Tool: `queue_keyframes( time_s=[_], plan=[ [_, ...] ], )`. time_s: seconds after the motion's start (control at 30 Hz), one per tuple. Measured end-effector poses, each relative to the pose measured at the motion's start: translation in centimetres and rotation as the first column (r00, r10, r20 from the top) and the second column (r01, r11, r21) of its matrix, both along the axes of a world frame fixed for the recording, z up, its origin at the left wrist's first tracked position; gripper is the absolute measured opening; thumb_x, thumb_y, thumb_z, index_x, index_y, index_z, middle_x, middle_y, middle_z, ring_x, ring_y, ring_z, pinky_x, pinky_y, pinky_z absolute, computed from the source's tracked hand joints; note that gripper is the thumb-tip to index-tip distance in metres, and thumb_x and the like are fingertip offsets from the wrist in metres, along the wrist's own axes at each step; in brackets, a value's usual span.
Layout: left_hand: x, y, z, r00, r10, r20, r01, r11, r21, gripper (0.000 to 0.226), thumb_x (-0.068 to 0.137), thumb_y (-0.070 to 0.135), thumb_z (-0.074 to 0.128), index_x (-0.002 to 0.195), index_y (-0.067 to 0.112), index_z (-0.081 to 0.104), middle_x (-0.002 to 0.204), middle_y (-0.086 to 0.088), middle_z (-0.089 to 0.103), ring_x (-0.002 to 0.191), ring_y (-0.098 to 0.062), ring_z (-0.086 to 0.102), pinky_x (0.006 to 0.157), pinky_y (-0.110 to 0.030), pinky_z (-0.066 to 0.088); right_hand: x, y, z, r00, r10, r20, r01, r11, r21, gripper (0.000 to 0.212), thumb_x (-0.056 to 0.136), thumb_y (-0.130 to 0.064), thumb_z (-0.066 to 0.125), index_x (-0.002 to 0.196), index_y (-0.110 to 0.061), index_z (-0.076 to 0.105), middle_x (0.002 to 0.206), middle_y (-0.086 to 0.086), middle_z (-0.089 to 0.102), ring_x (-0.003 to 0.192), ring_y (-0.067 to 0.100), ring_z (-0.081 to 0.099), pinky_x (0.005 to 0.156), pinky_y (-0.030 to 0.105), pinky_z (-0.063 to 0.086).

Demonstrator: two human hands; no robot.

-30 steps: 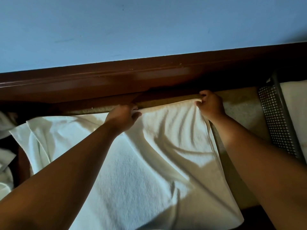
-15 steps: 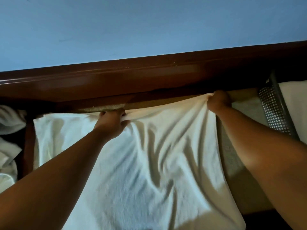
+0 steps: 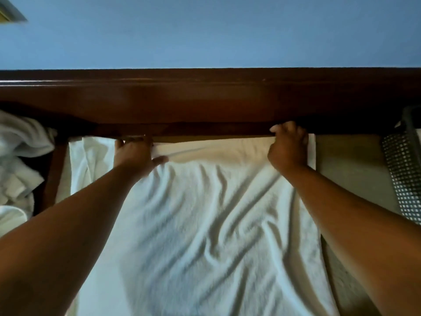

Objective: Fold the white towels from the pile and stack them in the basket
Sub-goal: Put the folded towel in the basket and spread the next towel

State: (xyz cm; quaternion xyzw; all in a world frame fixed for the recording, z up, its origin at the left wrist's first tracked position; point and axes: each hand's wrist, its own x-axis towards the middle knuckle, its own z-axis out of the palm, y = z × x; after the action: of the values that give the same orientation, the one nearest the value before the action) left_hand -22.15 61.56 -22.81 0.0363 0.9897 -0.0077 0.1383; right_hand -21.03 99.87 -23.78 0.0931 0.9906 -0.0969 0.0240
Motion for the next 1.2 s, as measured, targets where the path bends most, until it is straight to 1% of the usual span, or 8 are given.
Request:
queue_keyframes(
  time_s=[0.17, 0.27, 0.37, 0.5, 0.77, 0.9, 1.07, 1.2],
  plan=[
    [-0.5, -7.2, 0.9, 0.999, 0.036, -0.033, -0.04, 0.991, -0.131, 0.084, 0.077, 0.078, 0.061, 0.135, 0.018, 0.055, 0.142, -0.013, 0.053, 0.135, -0.035, 0.041, 0.111, -0.05, 0.024, 2.5, -10.8, -1.2, 0.882, 0.47, -0.021, -0.469, 0.874, -0.13, 0.045, 0.084, -0.016, 0.063, 0.129, -0.019, 0.059, 0.129, 0.006, 0.052, 0.12, 0.03, 0.048, 0.101, 0.042, 0.042],
    [0.8, -11.7, 1.8, 0.954, 0.278, -0.114, -0.289, 0.952, -0.101, 0.096, 0.077, 0.079, 0.06, 0.142, 0.01, 0.039, 0.144, -0.021, 0.042, 0.131, -0.042, 0.041, 0.105, -0.054, 0.033, 2.9, -16.5, -1.4, 0.85, 0.527, 0.009, -0.518, 0.839, -0.168, 0.051, 0.087, -0.019, 0.062, 0.138, -0.02, 0.054, 0.14, 0.006, 0.049, 0.127, 0.03, 0.045, 0.105, 0.043, 0.04],
    [3.7, -13.8, 1.3, 0.835, 0.55, -0.022, -0.539, 0.825, 0.166, 0.078, 0.081, 0.063, 0.07, 0.129, 0.007, 0.046, 0.132, -0.021, 0.051, 0.118, -0.043, 0.053, 0.095, -0.051, 0.047, 2.7, -21.3, -1.1, 0.818, 0.574, 0.041, -0.556, 0.807, -0.2, 0.052, 0.09, -0.021, 0.058, 0.142, -0.02, 0.05, 0.148, 0.006, 0.043, 0.134, 0.029, 0.038, 0.11, 0.042, 0.034],
    [8.9, -12.7, 0.2, 0.783, 0.616, 0.085, -0.612, 0.739, 0.281, 0.062, 0.083, 0.055, 0.069, 0.116, 0.004, 0.055, 0.115, -0.021, 0.062, 0.104, -0.039, 0.061, 0.085, -0.042, 0.051, 2.3, -26.4, -0.6, 0.751, 0.653, 0.092, -0.62, 0.747, -0.24, 0.054, 0.089, -0.019, 0.056, 0.143, -0.019, 0.049, 0.15, 0.006, 0.041, 0.134, 0.031, 0.038, 0.108, 0.041, 0.035],
    [12.8, -15.8, 0.1, 0.693, 0.707, 0.142, -0.707, 0.628, 0.326, 0.039, 0.079, 0.004, 0.05, 0.117, 0.01, 0.045, 0.122, -0.017, 0.055, 0.111, -0.042, 0.059, 0.086, -0.044, 0.049, 1.8, -31.6, 0.7, 0.691, 0.66, 0.295, -0.638, 0.749, -0.18, 0.071, 0.089, -0.015, 0.05, 0.155, -0.025, 0.026, 0.164, -0.005, 0.011, 0.148, 0.022, 0.016, 0.117, 0.036, 0.024],
    [12.7, -19.2, -0.9, 0.646, 0.75, 0.142, -0.729, 0.551, 0.406, 0.055, 0.079, 0.007, 0.048, 0.133, 0.018, 0.048, 0.119, -0.015, 0.062, 0.105, -0.038, 0.062, 0.086, -0.042, 0.052, 1.5, -33.1, 1.8, 0.692, 0.619, 0.372, -0.616, 0.775, -0.143, 0.075, 0.085, -0.01, 0.05, 0.155, -0.024, 0.025, 0.162, -0.006, 0.013, 0.144, 0.024, 0.023, 0.11, 0.037, 0.036],
    [10.0, -19.3, -1.0, 0.548, 0.79, 0.276, -0.766, 0.341, 0.545, 0.037, 0.086, 0.032, 0.063, 0.116, 0.011, 0.058, 0.113, -0.009, 0.067, 0.105, -0.032, 0.063, 0.083, -0.034, 0.048, 0.8, -33.9, 2.5, 0.642, 0.595, 0.484, -0.596, 0.784, -0.175, 0.076, 0.089, -0.022, 0.056, 0.156, -0.024, 0.02, 0.163, -0.009, 0.004, 0.149, 0.024, 0.013, 0.113, 0.042, 0.034],
    [5.0, -19.8, -1.1, 0.482, 0.75, 0.453, -0.762, 0.104, 0.639, 0.098, 0.064, 0.056, 0.087, 0.139, 0.012, 0.044, 0.124, 0.001, 0.06, 0.117, -0.025, 0.06, 0.096, -0.037, 0.051, 0.7, -34.1, 2.2, 0.605, 0.532, 0.592, -0.529, 0.825, -0.201, 0.089, 0.093, -0.029, 0.059, 0.16, -0.029, 0.0, 0.165, -0.009, -0.02, 0.154, 0.023, -0.01, 0.123, 0.053, 0.01]
  ],
)
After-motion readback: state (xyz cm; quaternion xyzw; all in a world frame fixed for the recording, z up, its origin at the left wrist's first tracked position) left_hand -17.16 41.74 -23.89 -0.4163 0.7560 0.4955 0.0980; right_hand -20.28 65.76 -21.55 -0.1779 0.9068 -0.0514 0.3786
